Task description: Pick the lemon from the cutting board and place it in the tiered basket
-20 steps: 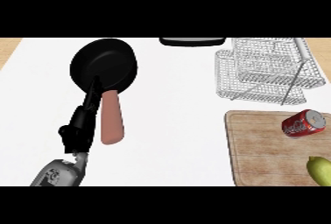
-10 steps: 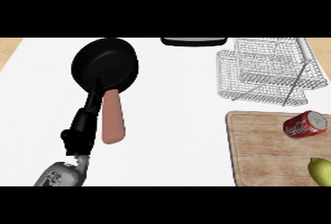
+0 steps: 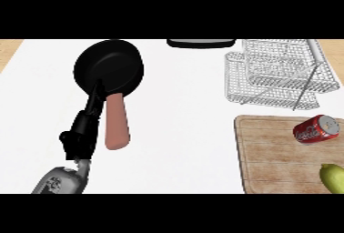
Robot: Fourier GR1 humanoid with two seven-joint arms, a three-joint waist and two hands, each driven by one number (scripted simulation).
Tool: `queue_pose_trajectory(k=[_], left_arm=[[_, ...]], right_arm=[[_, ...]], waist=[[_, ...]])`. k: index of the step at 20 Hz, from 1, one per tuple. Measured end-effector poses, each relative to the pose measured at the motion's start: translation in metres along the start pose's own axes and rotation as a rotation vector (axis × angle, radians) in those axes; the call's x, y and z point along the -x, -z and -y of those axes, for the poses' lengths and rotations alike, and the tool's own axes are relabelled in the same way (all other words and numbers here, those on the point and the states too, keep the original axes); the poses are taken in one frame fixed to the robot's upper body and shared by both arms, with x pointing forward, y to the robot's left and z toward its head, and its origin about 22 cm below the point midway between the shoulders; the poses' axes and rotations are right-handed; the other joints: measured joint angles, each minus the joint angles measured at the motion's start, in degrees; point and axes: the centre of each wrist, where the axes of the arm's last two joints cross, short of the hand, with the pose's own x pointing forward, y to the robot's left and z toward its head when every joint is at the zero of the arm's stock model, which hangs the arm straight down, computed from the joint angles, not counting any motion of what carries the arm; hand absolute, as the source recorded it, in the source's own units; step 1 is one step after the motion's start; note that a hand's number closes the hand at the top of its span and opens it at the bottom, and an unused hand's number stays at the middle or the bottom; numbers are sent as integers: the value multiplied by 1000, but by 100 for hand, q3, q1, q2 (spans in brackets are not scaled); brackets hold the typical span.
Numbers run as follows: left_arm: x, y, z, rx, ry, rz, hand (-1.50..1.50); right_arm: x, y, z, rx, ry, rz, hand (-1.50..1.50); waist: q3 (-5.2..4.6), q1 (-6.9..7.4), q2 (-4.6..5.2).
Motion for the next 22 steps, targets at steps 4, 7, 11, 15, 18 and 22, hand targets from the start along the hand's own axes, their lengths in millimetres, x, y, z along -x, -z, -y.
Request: queue_pose_trajectory(k=[4, 7, 11, 15, 18, 22], left_arm=[[-2, 1, -1, 0, 0, 0, 0], [-2, 2, 4, 1, -3, 0, 0], [-1, -1, 2, 8, -2, -1, 0], [-5, 1, 6, 7, 1, 1, 0], [-3, -1, 7, 6, 2, 4, 0], [-3, 2, 0, 2, 3, 5, 0]], right_arm=[[0, 3, -10, -20, 6, 13, -150], [0, 5, -11, -30, -2, 21, -150], [-2, 12, -20, -47, -3, 33, -150], [0, 22, -25, -56, -9, 44, -150], [0, 27, -32, -60, -6, 49, -150], [-1, 32, -41, -64, 4, 54, -150]], waist=[[-1, 0, 3], [-3, -19, 4], [-5, -5, 5], [-6, 1, 7], [-7, 0, 7], [-8, -3, 7]])
